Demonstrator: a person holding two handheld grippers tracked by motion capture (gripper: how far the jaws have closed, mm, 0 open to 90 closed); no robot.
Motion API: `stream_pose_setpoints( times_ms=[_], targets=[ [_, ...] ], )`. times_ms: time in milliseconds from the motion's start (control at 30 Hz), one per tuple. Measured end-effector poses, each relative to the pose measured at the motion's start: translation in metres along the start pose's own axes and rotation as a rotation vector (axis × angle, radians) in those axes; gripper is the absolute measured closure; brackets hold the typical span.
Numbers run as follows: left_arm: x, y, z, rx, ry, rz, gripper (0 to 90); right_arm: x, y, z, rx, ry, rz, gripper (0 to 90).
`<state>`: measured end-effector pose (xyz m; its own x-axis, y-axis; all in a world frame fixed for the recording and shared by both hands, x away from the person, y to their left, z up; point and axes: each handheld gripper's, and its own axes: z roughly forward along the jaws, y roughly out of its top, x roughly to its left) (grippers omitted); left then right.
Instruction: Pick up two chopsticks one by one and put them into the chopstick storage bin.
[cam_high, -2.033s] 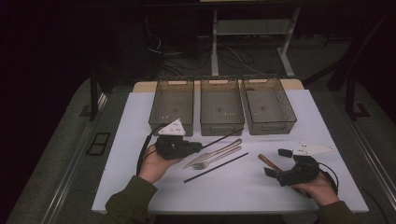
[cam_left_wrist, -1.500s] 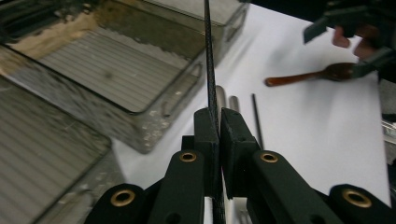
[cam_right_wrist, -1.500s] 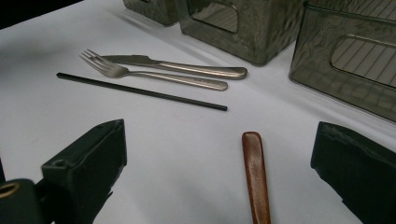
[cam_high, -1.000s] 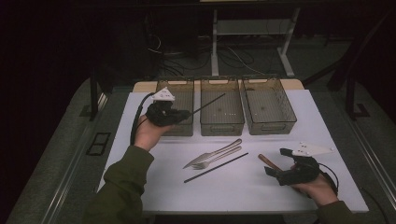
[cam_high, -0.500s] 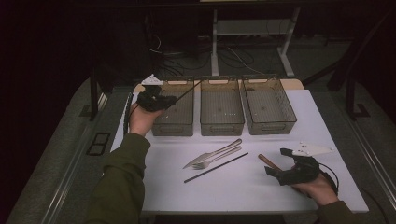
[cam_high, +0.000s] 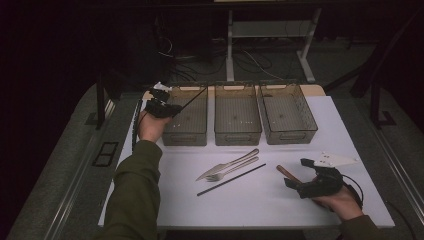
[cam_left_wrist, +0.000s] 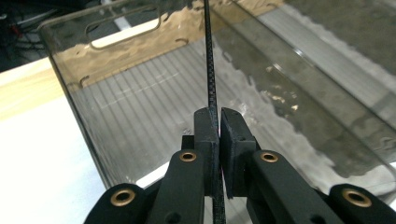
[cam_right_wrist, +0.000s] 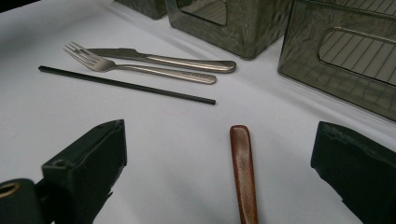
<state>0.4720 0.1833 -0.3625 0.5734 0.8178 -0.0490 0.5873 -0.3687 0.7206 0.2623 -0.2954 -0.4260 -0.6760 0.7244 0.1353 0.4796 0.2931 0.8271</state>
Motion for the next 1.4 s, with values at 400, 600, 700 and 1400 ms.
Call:
stream_pose_setpoints(
  times_ms=[400, 600, 700, 1400],
  targets=[
    [-0.001, -0.006, 0.017, 0.065, 0.013, -0.041, 84.8, -0.001, 0.0, -0.001, -0.006, 0.0, -0.002, 3.0],
    [0.0, -0.009, 0.024, 0.094, 0.011, -0.053, 84.1, -0.001, 0.0, -0.001, -0.006, 0.001, 0.0, 3.0],
    [0.0, -0.009, 0.023, 0.076, 0.02, -0.054, 78.4, -0.001, 0.0, -0.001, -0.007, 0.001, 0.0, 3.0],
    [-0.018, -0.002, -0.01, -0.096, -0.099, 0.052, 53.1, 0.0, 0.0, -0.001, -0.011, 0.009, -0.003, 3.0]
  ],
)
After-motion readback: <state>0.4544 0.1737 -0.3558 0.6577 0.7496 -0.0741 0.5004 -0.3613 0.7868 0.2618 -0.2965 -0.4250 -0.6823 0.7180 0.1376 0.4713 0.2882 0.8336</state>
